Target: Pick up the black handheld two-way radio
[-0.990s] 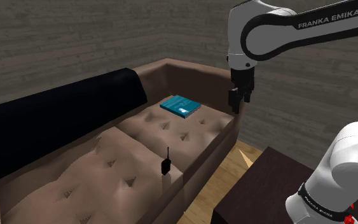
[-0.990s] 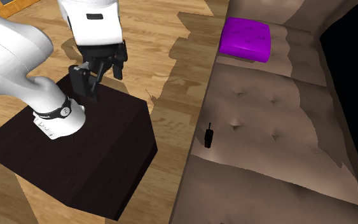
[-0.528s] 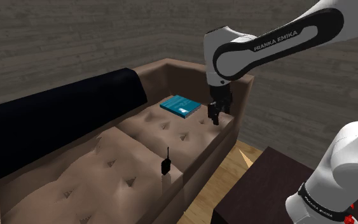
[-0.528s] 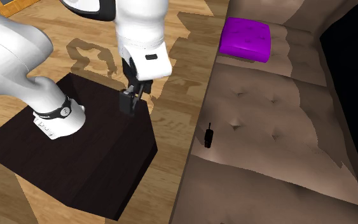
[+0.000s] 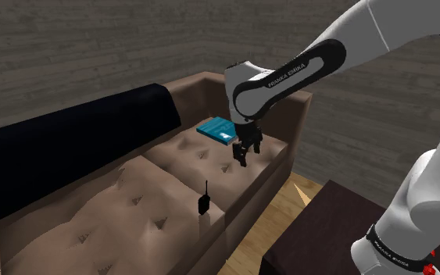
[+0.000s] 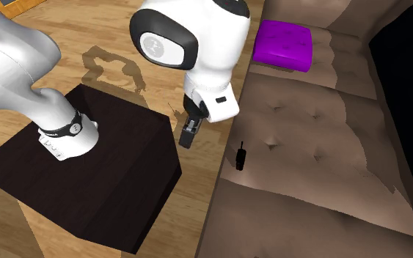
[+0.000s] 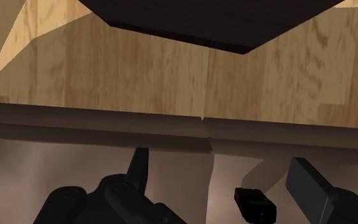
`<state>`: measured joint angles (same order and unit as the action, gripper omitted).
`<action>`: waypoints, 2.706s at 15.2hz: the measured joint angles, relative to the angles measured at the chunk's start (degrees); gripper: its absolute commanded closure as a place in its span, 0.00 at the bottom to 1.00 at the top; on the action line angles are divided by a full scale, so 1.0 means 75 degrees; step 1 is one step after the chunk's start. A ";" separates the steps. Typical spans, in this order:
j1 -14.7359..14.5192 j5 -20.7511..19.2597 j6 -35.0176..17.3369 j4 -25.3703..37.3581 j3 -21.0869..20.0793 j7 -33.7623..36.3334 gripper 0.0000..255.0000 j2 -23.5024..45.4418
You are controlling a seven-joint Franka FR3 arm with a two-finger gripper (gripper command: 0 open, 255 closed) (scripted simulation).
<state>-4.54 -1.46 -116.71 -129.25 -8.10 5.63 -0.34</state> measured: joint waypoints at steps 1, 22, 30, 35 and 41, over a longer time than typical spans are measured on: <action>-0.0040 0.0005 -0.0109 0.0104 -0.0040 0.0048 0.00 0.0243; -0.0928 -0.0284 -0.0332 0.5576 -0.0257 0.0332 0.00 0.6518; -0.1001 -0.0335 -0.0655 0.5892 -0.0206 0.0332 1.00 0.7164; -0.1007 -0.0336 -0.0659 0.5934 -0.0205 0.0333 1.00 0.7193; -0.1002 -0.0333 -0.0639 0.5907 -0.0208 0.0332 1.00 0.7154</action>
<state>-12.05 -3.95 -121.50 -84.95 -9.66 8.12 53.32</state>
